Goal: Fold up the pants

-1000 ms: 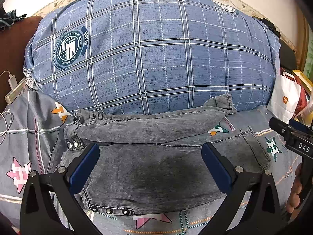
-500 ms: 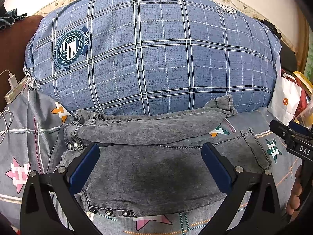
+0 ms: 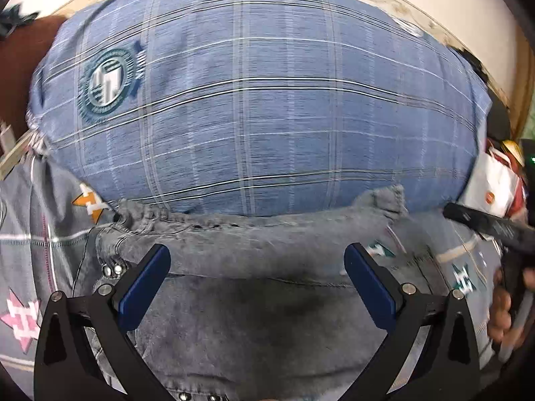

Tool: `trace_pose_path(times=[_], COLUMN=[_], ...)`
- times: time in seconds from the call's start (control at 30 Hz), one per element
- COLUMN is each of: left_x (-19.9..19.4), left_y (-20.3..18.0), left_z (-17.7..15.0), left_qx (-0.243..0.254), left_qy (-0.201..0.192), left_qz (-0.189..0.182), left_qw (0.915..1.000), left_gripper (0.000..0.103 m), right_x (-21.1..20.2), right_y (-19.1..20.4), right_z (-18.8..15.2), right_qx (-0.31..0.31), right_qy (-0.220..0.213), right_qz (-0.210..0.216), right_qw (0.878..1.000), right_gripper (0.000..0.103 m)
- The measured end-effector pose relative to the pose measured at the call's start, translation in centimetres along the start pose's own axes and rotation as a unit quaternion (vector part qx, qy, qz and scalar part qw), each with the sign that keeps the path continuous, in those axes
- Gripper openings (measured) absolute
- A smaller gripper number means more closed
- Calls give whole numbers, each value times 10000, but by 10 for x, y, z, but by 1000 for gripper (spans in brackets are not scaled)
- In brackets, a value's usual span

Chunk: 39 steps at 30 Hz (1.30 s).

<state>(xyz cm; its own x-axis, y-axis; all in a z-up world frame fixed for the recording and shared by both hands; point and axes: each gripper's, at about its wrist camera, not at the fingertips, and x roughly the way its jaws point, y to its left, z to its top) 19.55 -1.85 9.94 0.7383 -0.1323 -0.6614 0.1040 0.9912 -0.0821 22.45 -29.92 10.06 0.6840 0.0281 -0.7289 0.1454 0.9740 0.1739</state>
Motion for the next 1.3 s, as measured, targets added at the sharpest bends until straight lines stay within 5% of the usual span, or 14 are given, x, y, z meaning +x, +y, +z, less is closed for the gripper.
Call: trace_pose_path(times=[0.23,0.53,0.63,0.67,0.7,0.8,1.0,1.13,1.3], left_x=[-2,-12,-7,-6,-6,-6,-7,0,34], left_y=[14,14,13,13,13,16,25,30,29], left_z=[-4,-4,-5,-6,-6,-6,-6,-8,-25], left_qx=[-227,-362,-312,-309,-285,-329,-506,-732,-1240], left_qy=[100,59,109,120,121,134,146,354,1137], left_qz=[96,9,50,61,66,87,-94,-584,-1331], left_qw=[9996,9993,9994,9994,9995,9993,9986,9950,9767], left_gripper=[103,103,103,103,103,103,103,103,103], right_x=[127,183,197,198,197,175,74,-5,-16], right_y=[-40,-85,-84,-84,-84,-83,-55,-31,-42], right_z=[21,18,24,27,27,23,13,-15,-95], right_qx=[1088,2618,2424,2342,2322,2364,1861,1554,2431], right_qy=[881,1185,1390,1401,1472,1444,892,382,458], right_qz=[-328,-185,-480,-627,-708,-558,254,725,871], right_qw=[9896,9576,9590,9600,9589,9592,9781,9844,9650], right_gripper=[69,72,62,42,16,7,3,3,3])
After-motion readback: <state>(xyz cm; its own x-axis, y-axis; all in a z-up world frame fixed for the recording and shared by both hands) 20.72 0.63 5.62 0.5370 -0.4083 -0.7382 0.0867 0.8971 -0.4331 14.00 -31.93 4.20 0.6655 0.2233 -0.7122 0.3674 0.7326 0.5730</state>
